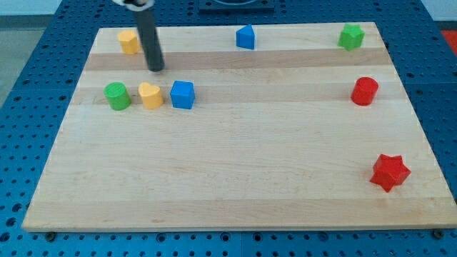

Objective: Push yellow hexagon above the blue cube

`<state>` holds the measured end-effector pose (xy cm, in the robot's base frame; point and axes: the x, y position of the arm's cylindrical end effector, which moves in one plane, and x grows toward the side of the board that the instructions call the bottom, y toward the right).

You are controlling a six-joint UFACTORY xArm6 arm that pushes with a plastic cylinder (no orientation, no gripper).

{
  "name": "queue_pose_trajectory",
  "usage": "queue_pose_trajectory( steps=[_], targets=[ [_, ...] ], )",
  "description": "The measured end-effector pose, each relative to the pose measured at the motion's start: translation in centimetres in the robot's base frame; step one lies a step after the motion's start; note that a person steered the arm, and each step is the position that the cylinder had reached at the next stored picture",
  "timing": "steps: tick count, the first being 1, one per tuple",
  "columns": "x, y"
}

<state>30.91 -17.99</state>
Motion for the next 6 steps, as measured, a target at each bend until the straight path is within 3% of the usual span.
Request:
queue_pose_trajectory(
  steps=[2,4,6],
  targets=[
    [-2.6,-8.3],
    [-10.0,-8.3],
    [-8.1,-6.0]
  ],
)
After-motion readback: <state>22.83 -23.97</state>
